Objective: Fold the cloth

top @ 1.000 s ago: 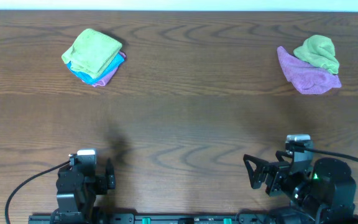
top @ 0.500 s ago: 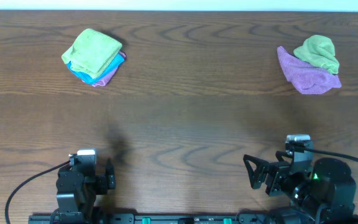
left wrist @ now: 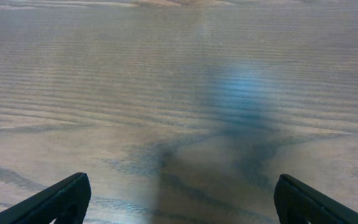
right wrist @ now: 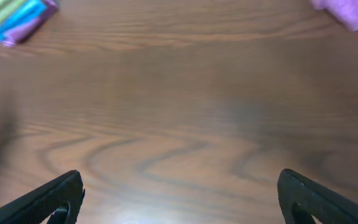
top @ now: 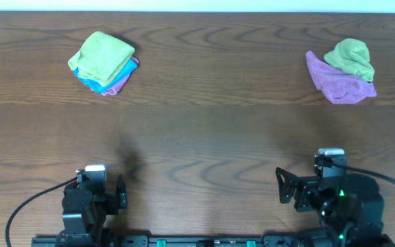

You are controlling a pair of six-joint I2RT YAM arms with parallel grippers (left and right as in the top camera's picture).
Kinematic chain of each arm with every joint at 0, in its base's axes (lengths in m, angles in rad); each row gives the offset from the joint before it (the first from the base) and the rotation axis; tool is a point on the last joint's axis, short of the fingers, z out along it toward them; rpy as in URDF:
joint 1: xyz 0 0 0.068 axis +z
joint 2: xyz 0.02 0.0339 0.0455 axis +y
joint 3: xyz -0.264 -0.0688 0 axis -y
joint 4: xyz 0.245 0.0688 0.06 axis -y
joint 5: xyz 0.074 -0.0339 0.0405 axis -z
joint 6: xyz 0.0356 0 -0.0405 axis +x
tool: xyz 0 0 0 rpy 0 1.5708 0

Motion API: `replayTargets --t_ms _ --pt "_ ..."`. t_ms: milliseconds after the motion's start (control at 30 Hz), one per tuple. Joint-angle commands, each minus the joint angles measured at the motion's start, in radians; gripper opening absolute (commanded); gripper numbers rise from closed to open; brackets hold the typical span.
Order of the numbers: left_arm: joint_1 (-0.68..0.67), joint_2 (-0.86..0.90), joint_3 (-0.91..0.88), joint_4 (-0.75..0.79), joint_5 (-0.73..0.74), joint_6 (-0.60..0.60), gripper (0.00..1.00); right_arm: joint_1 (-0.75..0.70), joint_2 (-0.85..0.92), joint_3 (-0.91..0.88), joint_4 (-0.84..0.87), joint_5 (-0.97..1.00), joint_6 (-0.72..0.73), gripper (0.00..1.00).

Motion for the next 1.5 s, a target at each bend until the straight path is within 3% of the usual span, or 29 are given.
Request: replayTargets --t_ms 0,533,1467 --pt "-0.004 -0.010 -0.010 -0.039 -0.008 0.028 0.95 -0.008 -0.057 -0.079 0.048 0.067 -0.128 0.99" --pt "-0.004 -0.010 -0.010 -0.039 -0.008 0.028 0.95 -0.135 -0.341 -0.332 0.111 0.127 -0.179 0.99" --pt "-0.004 -0.010 -0.010 -0.039 -0.008 0.028 0.95 -0.148 -0.384 -0.479 0.123 0.118 -0.133 0.99"
